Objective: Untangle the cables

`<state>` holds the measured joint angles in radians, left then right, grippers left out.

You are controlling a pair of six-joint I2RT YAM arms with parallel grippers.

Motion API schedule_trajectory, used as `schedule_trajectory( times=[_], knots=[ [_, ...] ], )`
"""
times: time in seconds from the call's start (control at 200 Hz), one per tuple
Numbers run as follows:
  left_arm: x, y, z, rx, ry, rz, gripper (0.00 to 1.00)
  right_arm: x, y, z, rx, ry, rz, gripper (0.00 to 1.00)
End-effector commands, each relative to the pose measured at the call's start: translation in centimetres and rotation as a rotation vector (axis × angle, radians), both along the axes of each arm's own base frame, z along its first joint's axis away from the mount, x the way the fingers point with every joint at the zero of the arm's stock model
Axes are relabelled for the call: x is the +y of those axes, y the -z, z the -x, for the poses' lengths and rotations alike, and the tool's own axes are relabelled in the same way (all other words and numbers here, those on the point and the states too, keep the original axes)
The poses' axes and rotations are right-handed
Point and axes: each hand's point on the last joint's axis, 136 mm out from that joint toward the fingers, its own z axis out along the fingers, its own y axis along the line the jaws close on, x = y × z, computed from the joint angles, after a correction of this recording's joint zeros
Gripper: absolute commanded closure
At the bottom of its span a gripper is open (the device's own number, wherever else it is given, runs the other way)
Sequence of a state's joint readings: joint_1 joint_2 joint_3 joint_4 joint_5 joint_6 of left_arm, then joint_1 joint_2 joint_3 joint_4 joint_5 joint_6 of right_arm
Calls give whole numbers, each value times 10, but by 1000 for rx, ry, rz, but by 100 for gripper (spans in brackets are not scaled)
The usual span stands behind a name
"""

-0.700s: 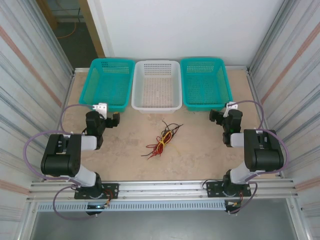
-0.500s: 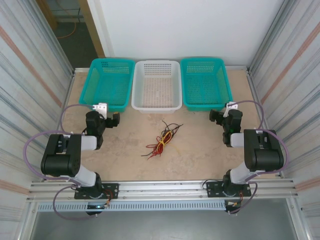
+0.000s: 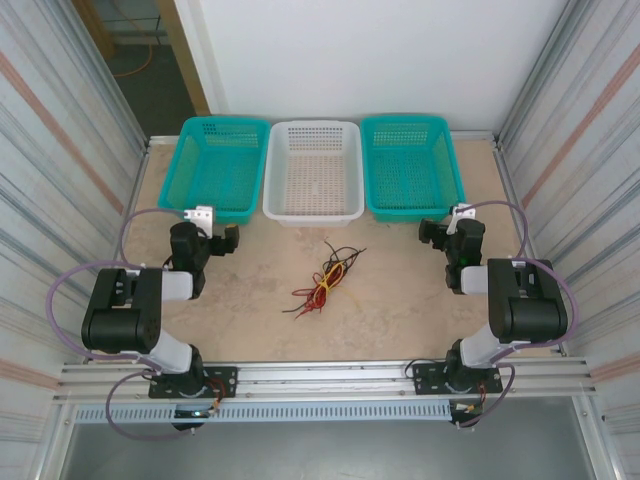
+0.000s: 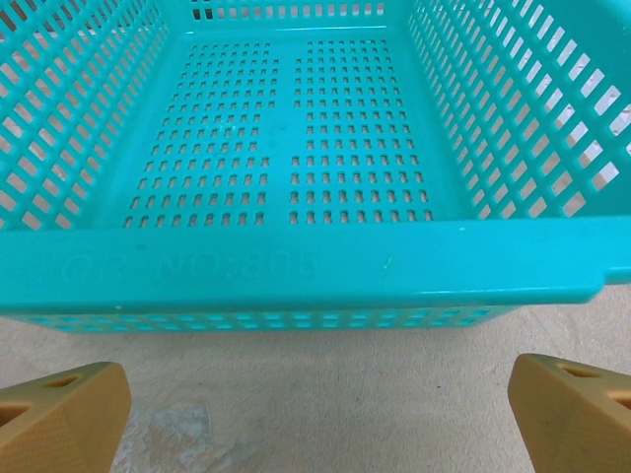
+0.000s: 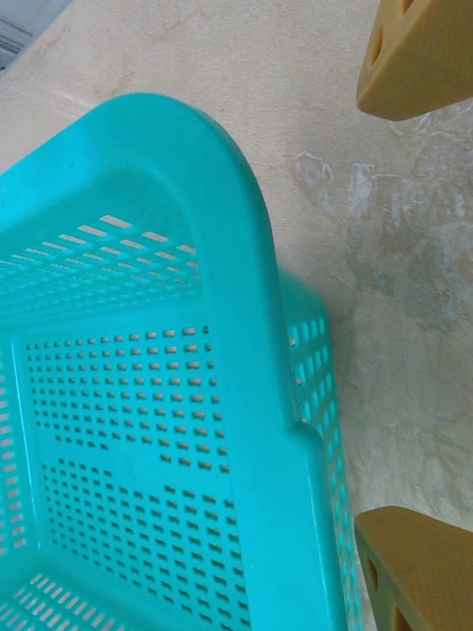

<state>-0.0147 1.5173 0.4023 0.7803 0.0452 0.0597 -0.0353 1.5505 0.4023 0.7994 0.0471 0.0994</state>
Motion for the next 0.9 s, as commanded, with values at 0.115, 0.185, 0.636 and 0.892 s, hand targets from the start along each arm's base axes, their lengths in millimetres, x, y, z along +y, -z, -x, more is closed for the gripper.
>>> schedule_trajectory(
  times=[0.115,0.185,0.636,0.892],
  knots=[
    [-1,-8,-4,-19,13,-1,1,1,-6,-2,-16,-11,1,1],
    [0,-8,-4,-20,13,-2,1,0,-6,-2,-17,-11,2,1],
    [-23,-71,6,14,-69,-93,1,6,-56,32,-15,112,-2,1],
    [-42,-94,41,65,-200,-7,1,3,-99,85,-4,261,-56,1]
  ],
)
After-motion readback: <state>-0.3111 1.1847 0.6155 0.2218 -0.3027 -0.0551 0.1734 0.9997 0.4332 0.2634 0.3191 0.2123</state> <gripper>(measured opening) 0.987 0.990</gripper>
